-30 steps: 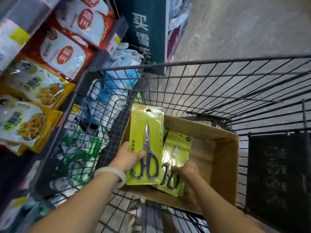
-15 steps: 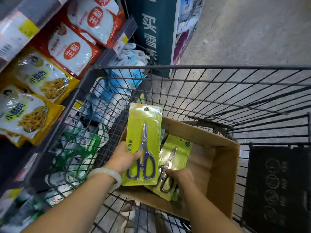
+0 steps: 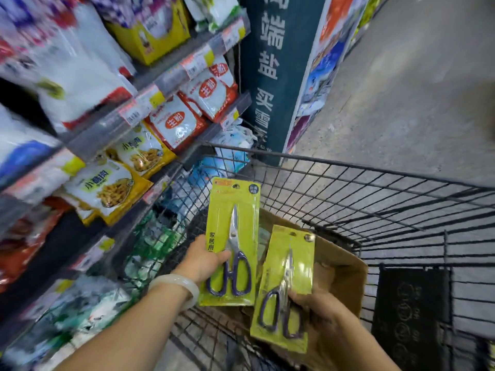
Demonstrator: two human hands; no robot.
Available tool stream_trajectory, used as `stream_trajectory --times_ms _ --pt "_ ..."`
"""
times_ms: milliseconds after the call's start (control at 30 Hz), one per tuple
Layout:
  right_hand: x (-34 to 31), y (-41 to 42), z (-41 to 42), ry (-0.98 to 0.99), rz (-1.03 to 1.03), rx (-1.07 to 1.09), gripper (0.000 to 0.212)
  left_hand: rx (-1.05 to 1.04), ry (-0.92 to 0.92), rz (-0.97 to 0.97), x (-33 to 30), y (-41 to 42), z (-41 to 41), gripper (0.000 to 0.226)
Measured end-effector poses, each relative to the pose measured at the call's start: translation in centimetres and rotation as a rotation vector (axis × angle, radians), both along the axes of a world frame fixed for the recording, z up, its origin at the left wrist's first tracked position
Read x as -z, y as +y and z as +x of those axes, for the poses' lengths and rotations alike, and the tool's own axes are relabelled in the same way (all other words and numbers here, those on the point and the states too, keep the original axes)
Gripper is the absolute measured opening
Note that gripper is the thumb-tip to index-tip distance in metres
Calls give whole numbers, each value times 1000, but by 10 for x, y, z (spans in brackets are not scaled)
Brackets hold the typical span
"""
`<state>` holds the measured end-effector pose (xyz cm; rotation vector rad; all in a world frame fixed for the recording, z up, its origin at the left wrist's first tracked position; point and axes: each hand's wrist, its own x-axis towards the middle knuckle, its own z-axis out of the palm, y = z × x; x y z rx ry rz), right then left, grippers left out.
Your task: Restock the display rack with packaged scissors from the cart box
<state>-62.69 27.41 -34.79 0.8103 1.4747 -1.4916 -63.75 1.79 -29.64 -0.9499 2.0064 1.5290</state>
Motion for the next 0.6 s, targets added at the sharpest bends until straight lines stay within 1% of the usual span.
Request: stream_trajectory --times_ms 67,100,133,167,200,233,300,367,433,467,600 --pt "-22 -7 2 186 46 -4 33 -38 46 -1 -22 -13 12 25" --pt "-36 -12 3 282 64 -27 40 -50 64 3 -34 -21 20 24" --pt "-50 -20 1 355 69 -63 52 -59 104 11 -44 -30 30 29" --pt "-66 -29 0 411 51 -106 57 -49 140 -3 -52 -41 41 44" --pt "-81 -41 0 448 28 -135 51 -40 181 -10 -59 -52 52 58" --pt "-100 -54 3 492 6 -164 41 -45 205 -24 -62 -67 66 63" --pt "-132 -85 12 589 -13 -229 32 -102 266 -27 -83 -89 104 52" --pt "-160 -118 31 687 -44 -327 27 -198 317 -69 -116 -104 149 50" --pt "-186 -153 61 736 -102 -448 24 -299 380 -56 -144 -121 203 32" --pt "-198 -171 80 745 -148 -501 23 -341 405 -53 -154 -129 231 28" --pt "-223 -240 162 781 -278 -661 28 -531 457 -66 -189 -162 353 32"
